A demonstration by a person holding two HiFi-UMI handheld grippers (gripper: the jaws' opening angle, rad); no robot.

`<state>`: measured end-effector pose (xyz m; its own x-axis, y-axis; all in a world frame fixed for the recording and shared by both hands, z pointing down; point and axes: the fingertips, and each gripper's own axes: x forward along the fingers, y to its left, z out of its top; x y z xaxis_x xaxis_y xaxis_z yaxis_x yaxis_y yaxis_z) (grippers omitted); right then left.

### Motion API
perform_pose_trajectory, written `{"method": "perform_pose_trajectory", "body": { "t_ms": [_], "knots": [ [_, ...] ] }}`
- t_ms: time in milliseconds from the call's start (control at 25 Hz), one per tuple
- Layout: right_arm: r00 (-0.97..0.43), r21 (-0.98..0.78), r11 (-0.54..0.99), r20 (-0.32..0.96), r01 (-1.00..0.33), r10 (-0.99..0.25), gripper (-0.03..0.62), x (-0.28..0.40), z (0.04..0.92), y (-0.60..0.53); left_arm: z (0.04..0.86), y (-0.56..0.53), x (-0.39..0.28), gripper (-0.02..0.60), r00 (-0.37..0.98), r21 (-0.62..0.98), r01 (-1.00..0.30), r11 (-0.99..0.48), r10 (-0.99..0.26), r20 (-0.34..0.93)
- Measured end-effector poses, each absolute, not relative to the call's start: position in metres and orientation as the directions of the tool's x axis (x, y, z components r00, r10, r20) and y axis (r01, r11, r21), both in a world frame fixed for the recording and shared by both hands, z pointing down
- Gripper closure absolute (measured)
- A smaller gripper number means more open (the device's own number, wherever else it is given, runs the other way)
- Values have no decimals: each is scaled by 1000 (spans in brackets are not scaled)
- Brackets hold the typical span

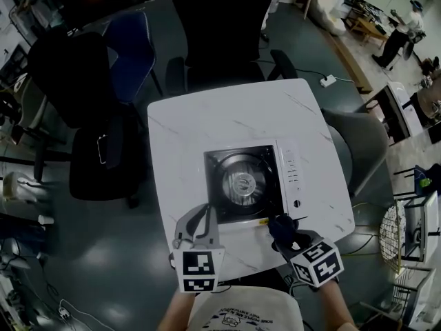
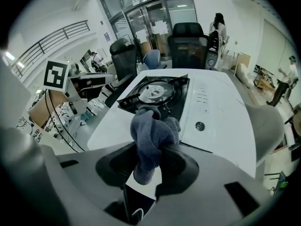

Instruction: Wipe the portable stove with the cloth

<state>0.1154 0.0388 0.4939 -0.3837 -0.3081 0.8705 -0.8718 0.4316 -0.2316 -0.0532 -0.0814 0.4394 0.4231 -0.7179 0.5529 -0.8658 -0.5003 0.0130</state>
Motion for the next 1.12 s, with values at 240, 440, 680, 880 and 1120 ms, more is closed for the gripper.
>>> {"method": "perform_pose_trajectory", "body": {
  "t_ms": [240,440,680,880,1120],
  "knots": [
    [-385,-228,461,879,-858,-282,464,80,518,32,440,-81,-71,560,409,10,-875,-485,-726,553],
    [-373,-224,459,889,-860,-265,464,74,532,31,443,-79,-87,560,388,11,-887,-462,-732,561],
    [-310,-161,475,916,-865,-256,464,72,549,35,446,-77,-100,560,374,13,-895,-445,-736,564],
    [-322,-196,446,919,-873,-227,464,64,570,43,449,-73,-103,560,374,13,-895,-446,-736,565],
    [-332,-210,443,918,-871,-215,464,48,580,37,449,-73,-114,560,360,10,-903,-430,-743,565]
  ]
}}
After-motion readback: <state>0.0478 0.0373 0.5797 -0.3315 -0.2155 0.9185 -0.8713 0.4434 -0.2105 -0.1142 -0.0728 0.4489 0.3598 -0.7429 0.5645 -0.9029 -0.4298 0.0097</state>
